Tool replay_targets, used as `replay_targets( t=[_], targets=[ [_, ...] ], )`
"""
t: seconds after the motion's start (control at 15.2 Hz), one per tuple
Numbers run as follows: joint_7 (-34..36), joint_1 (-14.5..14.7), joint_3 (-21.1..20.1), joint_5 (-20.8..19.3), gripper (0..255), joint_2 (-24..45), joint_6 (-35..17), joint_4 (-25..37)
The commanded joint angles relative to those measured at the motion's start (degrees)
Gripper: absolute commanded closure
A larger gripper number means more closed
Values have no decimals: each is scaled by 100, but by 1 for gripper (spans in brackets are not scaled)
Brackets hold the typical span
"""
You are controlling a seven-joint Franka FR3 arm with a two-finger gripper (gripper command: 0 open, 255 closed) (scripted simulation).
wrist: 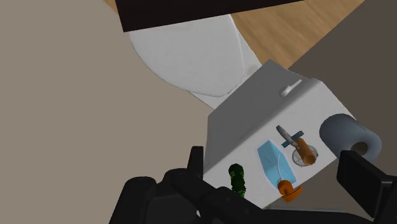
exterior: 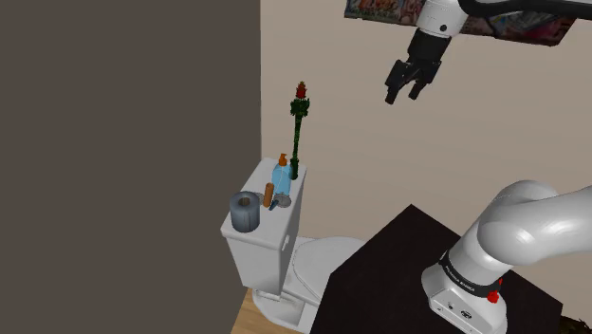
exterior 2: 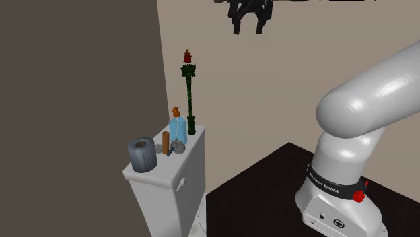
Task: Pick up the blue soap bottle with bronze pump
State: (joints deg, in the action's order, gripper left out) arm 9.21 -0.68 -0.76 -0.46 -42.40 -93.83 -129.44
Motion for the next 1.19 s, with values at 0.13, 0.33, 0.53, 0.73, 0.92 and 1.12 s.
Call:
replay_targets(
  t=[0.13, 0.33, 0.53, 0.73, 0.92, 1.12],
  targets=[
    [-115, 40, 16, -14, 0, 385, -260, 37],
    [-284, 100, 32, -31, 0, 987, -622, 146],
    [-448, 157, 41, -45, 0, 1612, -946, 316],
    [-608, 206, 35, -57, 0, 2254, -1226, 545],
    [-760, 252, 20, -70, 0, 2907, -1461, 832],
    [-903, 295, -5, -89, 0, 3568, -1646, 1176]
  ],
)
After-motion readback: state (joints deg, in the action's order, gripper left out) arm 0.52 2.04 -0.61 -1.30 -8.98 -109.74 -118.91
